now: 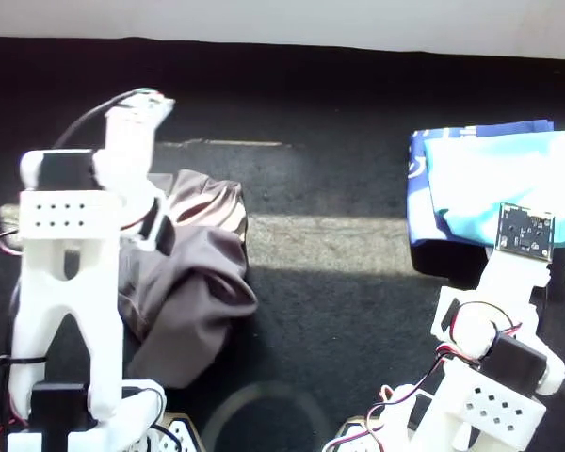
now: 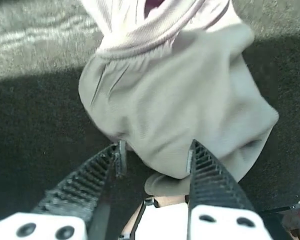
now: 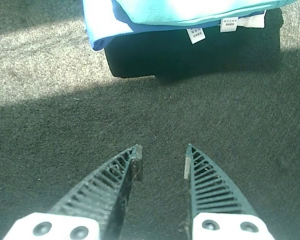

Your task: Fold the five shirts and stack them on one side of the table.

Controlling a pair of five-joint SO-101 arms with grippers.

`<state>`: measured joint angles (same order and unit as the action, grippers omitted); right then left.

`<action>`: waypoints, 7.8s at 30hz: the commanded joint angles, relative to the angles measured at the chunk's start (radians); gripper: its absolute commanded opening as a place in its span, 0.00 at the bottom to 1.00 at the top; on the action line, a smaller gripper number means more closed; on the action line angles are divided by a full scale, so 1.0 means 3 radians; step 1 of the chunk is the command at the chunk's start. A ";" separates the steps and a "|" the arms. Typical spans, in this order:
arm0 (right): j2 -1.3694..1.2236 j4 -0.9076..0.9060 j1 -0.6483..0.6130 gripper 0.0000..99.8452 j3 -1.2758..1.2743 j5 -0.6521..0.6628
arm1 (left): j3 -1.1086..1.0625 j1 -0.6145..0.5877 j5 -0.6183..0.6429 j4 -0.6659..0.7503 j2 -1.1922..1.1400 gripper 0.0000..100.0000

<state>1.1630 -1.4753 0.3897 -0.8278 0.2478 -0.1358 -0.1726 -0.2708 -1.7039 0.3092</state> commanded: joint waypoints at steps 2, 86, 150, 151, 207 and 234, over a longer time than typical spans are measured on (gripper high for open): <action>0.0038 0.0043 -0.0023 0.14 -0.0003 -0.0026 | -0.0115 -0.0130 -0.0210 -0.0245 0.0136 0.21; -0.4636 -0.0141 -0.3603 0.01 0.4370 -0.0148 | -0.0361 -0.3705 -0.1376 0.0184 0.0105 0.21; -0.1522 -0.0683 -0.1430 0.20 0.2468 -0.0138 | 0.1542 0.1148 0.0890 0.2123 -0.2790 0.21; -0.1470 -0.0616 -0.1430 0.20 0.2365 -0.0138 | 0.1578 0.1164 0.0890 0.2107 -0.2790 0.21; -0.2672 0.0059 -0.2284 0.20 0.2703 -0.0476 | 0.1961 0.0534 0.0251 -0.0220 -0.1383 0.01; -0.5608 0.0396 -0.3833 0.19 0.4329 -0.1013 | 0.0412 -0.0621 -0.0327 -0.0210 -0.0662 0.01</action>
<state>-0.5048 -1.3648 -0.7795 0.3859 -0.0545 -0.0192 -0.3445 -0.3644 -1.7576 0.0621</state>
